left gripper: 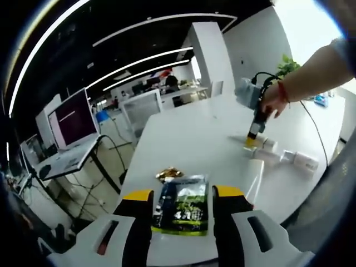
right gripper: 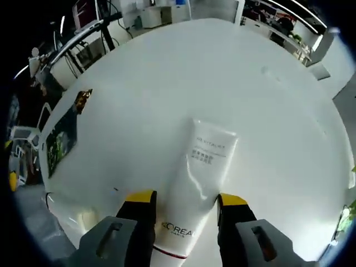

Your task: Arrange the skincare products in the storage area until every visible bottle or jar stands upright without overlapping.

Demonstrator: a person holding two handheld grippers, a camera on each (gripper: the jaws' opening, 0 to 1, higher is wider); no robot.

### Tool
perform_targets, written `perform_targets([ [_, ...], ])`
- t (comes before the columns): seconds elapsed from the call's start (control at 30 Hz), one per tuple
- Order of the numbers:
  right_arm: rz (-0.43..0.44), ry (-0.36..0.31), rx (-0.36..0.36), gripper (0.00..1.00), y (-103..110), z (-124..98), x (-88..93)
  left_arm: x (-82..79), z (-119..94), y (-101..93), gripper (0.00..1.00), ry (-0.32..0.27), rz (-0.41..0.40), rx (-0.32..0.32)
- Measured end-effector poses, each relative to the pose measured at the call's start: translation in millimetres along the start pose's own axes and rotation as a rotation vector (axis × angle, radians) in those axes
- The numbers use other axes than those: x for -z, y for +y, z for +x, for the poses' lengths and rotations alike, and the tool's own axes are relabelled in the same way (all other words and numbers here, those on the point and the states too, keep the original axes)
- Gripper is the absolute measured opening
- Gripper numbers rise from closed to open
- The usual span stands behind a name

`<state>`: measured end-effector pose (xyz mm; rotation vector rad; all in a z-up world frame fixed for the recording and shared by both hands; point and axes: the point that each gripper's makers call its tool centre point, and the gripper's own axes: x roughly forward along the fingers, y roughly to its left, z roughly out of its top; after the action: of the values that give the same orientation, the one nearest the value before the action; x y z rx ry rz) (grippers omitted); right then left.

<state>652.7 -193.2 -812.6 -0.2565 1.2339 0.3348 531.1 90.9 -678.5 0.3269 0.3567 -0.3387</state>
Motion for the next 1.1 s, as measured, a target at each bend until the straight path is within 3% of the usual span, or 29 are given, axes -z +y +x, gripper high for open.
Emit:
perform_targets([
  [0.4,-0.022,0.135,-0.004,0.42,0.9,1.9,0.7,1.4,0.3,-4.5,0.41,0.010,0.032,0.012],
  [0.6,-0.041,0.142,-0.016,0.44,0.9,2.2,0.5,0.8,0.1,-4.4,0.40,0.008,0.042,0.010],
  [1.1,-0.036,0.236,-0.012,0.44,2.6,2.7,0.9,-3.0,-1.1,-1.5,0.38,-0.014,0.040,-0.006],
])
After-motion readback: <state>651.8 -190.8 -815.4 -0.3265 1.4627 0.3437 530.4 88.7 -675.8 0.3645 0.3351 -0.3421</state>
